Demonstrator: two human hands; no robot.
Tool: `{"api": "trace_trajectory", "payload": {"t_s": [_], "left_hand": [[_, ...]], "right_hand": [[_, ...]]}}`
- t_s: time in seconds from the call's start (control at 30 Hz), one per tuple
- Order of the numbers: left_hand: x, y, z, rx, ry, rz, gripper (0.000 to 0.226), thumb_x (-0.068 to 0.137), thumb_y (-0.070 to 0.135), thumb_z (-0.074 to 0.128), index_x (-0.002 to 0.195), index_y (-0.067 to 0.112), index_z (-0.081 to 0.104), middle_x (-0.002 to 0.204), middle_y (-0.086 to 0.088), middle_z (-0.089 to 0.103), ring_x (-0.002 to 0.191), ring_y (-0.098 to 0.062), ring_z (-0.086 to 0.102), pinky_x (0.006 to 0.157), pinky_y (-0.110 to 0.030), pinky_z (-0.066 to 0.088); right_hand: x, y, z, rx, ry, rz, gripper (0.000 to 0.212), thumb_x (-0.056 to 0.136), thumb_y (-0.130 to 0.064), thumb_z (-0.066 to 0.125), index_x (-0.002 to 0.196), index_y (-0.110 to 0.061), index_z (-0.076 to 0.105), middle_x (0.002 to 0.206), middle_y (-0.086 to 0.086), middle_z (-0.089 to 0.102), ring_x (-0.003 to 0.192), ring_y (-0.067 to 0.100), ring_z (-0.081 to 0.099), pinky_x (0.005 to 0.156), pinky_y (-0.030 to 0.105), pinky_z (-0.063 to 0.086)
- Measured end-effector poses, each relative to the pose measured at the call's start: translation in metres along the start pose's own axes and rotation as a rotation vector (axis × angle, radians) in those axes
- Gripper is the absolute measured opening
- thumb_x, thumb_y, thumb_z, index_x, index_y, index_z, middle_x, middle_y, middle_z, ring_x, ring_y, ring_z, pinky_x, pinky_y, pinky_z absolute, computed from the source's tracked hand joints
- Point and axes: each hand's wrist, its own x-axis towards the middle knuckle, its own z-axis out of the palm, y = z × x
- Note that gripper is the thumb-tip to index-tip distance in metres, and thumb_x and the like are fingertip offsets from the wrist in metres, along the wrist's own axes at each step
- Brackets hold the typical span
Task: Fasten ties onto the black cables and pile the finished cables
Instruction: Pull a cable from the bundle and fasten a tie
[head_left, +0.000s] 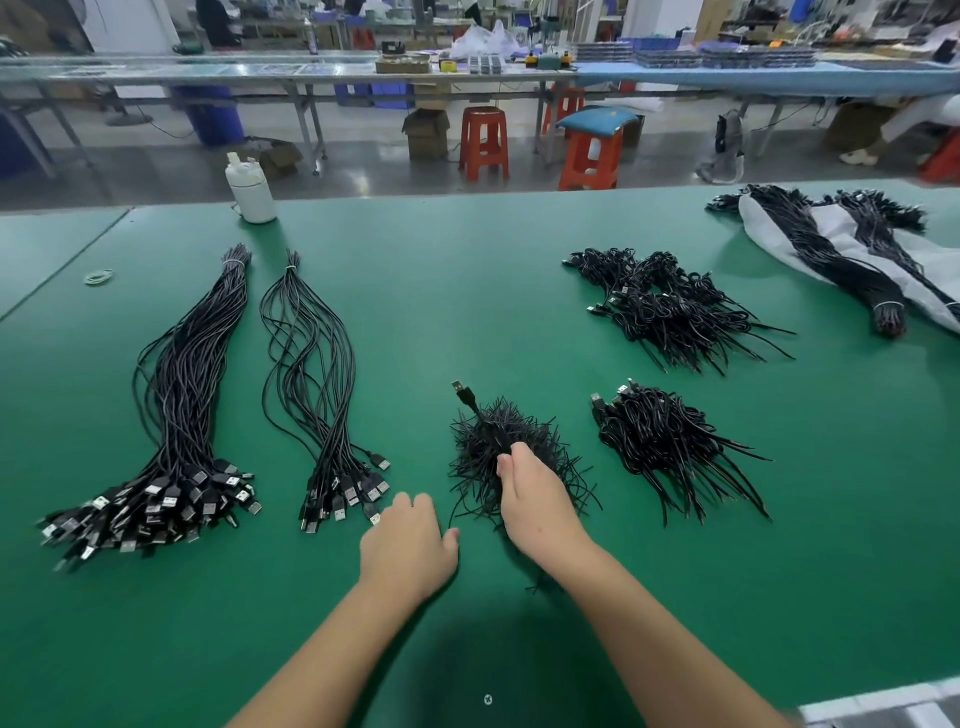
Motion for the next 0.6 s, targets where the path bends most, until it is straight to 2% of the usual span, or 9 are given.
{"api": "trace_trajectory", "payload": {"t_s": [0.1, 0.23, 0.37, 0.47, 0.53, 0.6], "left_hand": [[0.000, 0.002, 0.002, -0.010, 0.035, -0.008, 0.027, 0.098, 0.044, 0.046, 0.106, 0.019, 0.053, 0.106, 0.000, 0.050, 0.098, -0.022, 0.060, 0.075, -0.035, 0.045], [0.004, -0.004, -0.005, 0.003, 0.017, -0.043, 0.014, 0.098, 0.030, 0.051, 0.091, 0.018, 0.048, 0.097, -0.001, 0.045, 0.075, -0.020, 0.051, 0.064, -0.033, 0.039], [0.006, -0.017, -0.014, -0.020, 0.079, -0.098, 0.011, 0.092, 0.015, 0.055, 0.098, 0.013, 0.046, 0.105, -0.004, 0.052, 0.076, -0.021, 0.054, 0.061, -0.032, 0.041], [0.012, -0.022, -0.025, -0.217, 0.152, -0.057, 0.004, 0.097, 0.016, 0.055, 0.096, 0.017, 0.052, 0.096, 0.002, 0.062, 0.082, -0.015, 0.061, 0.069, -0.031, 0.048], [0.011, -0.017, -0.038, -0.445, 0.117, 0.030, 0.012, 0.097, 0.022, 0.060, 0.087, 0.026, 0.057, 0.088, 0.011, 0.064, 0.078, -0.005, 0.058, 0.068, -0.023, 0.043], [0.007, -0.006, -0.051, -0.668, 0.077, 0.133, 0.012, 0.095, 0.021, 0.064, 0.086, 0.030, 0.064, 0.083, 0.015, 0.067, 0.075, 0.002, 0.058, 0.066, -0.014, 0.040]], "right_hand": [[-0.002, 0.001, 0.001, -0.056, -0.002, -0.012, 0.032, 0.108, -0.034, 0.025, 0.079, -0.021, 0.032, 0.068, -0.004, 0.042, 0.057, 0.012, 0.037, 0.054, 0.033, 0.029], [-0.004, 0.003, -0.001, -0.084, -0.009, -0.042, 0.030, 0.107, -0.034, 0.026, 0.082, -0.020, 0.034, 0.069, -0.004, 0.043, 0.058, 0.012, 0.038, 0.057, 0.035, 0.032], [-0.005, 0.004, -0.004, -0.036, -0.041, -0.051, 0.031, 0.108, -0.033, 0.028, 0.078, -0.024, 0.030, 0.073, -0.001, 0.048, 0.064, 0.017, 0.044, 0.064, 0.043, 0.043], [-0.009, 0.002, -0.006, 0.082, -0.112, -0.072, 0.029, 0.107, -0.035, 0.029, 0.084, -0.019, 0.035, 0.086, 0.007, 0.059, 0.080, 0.023, 0.055, 0.079, 0.048, 0.047], [-0.012, -0.002, -0.005, 0.147, -0.129, -0.106, 0.030, 0.107, -0.038, 0.029, 0.083, -0.020, 0.035, 0.080, 0.003, 0.054, 0.074, 0.019, 0.050, 0.078, 0.047, 0.045], [-0.015, -0.005, -0.004, 0.168, -0.135, -0.146, 0.032, 0.107, -0.039, 0.030, 0.083, -0.019, 0.036, 0.077, 0.002, 0.050, 0.072, 0.018, 0.045, 0.076, 0.047, 0.042]]}}
